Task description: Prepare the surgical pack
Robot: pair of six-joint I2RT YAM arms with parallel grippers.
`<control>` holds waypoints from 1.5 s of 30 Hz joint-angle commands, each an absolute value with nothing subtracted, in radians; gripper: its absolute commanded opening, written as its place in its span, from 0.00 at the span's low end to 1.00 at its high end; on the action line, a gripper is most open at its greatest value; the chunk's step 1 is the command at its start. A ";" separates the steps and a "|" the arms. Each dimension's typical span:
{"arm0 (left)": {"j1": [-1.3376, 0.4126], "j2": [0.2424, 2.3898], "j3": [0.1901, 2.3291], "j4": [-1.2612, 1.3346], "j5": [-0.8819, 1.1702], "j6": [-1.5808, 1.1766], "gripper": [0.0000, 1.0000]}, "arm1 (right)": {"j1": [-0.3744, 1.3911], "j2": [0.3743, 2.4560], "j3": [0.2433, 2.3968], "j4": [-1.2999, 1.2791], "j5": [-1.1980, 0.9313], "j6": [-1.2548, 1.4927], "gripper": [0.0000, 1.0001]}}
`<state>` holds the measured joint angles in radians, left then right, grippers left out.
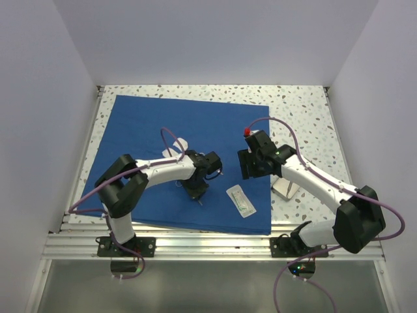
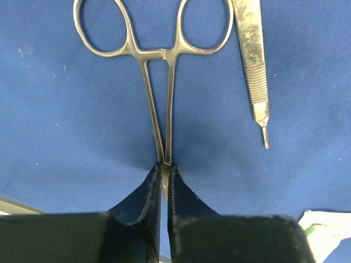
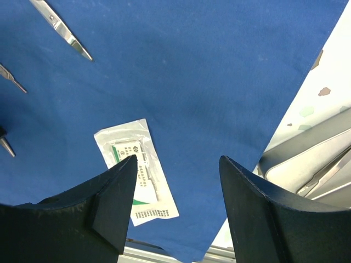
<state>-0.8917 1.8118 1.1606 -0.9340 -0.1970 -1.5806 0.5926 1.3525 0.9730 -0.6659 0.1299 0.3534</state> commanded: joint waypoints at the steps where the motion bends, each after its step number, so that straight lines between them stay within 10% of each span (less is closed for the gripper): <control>1: -0.897 1.816 1.174 -0.982 -0.258 -1.577 0.02 | 0.591 1.324 0.977 -0.638 0.106 0.344 0.65; 20: -1.034 1.484 0.977 -0.804 -0.367 -1.379 0.00 | 0.591 1.463 1.006 -0.445 -0.257 0.465 0.65; 29: -1.049 1.333 0.862 -0.649 -0.333 -1.267 0.00 | 0.689 1.580 0.948 -0.123 -0.480 0.695 0.84; 45: -1.049 1.316 0.882 -0.543 -0.261 -1.158 0.00 | 0.776 1.667 0.925 0.049 -0.511 0.787 0.61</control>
<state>-1.0439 1.3201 0.8570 -0.6048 -0.2684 -1.2015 0.7654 1.6489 0.9138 -0.0078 -0.4942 0.7681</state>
